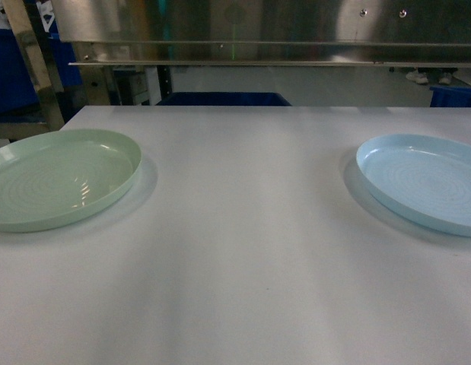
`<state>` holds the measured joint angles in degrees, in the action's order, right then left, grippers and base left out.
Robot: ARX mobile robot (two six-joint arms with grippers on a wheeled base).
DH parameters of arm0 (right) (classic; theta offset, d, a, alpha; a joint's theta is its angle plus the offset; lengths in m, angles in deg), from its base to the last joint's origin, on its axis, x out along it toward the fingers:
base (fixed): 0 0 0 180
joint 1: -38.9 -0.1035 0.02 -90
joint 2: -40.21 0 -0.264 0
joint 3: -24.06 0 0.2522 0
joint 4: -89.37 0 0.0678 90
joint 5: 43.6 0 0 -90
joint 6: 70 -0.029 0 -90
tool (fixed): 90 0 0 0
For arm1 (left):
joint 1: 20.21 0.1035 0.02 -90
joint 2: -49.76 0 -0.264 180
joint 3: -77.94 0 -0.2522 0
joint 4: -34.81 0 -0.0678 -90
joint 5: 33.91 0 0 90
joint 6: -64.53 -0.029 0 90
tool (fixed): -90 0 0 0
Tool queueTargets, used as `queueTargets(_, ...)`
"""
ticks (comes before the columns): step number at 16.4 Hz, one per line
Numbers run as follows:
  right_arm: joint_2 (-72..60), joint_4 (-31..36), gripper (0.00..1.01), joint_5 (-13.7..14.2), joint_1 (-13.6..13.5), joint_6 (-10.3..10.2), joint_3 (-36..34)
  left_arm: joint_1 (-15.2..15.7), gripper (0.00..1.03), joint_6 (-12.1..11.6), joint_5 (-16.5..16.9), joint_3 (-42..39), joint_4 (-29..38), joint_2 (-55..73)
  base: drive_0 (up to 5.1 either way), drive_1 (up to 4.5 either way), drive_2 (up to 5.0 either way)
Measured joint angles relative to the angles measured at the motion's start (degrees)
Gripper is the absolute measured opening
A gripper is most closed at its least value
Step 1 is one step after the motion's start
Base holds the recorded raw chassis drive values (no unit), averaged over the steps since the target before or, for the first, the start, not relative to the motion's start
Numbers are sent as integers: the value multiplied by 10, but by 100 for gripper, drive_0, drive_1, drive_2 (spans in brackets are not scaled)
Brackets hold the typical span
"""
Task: Sort and place red and yellow blocks in left bins
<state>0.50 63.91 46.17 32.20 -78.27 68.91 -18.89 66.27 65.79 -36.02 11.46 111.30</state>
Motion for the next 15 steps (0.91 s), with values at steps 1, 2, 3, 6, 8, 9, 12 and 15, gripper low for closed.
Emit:
queueTargets(1,0,0,34,0,0,0,0,0,27,0,0,0,0,0,-494,251,251)
queueTargets(2,0,-1,34,0,0,0,0,0,27,0,0,0,2,0,-494,251,251)
queueTargets(3,0,0,34,0,0,0,0,-4,27,0,4,0,1,0,-494,251,251)
queueTargets(6,-1,0,34,0,0,0,-2,-1,27,0,3,0,0,1,-494,251,251)
queueTargets(8,0,0,34,0,0,0,-2,-1,27,0,3,0,1,1,-494,251,251)
queueTargets(9,0,0,34,0,0,0,-2,-1,27,0,3,0,0,1,-494,251,251)
queueTargets(12,0,0,34,0,0,0,-2,0,27,0,2,0,0,1,-487,214,287)
queueTargets(15,0,1,34,0,0,0,-3,-1,27,0,2,0,0,1,-469,138,361)
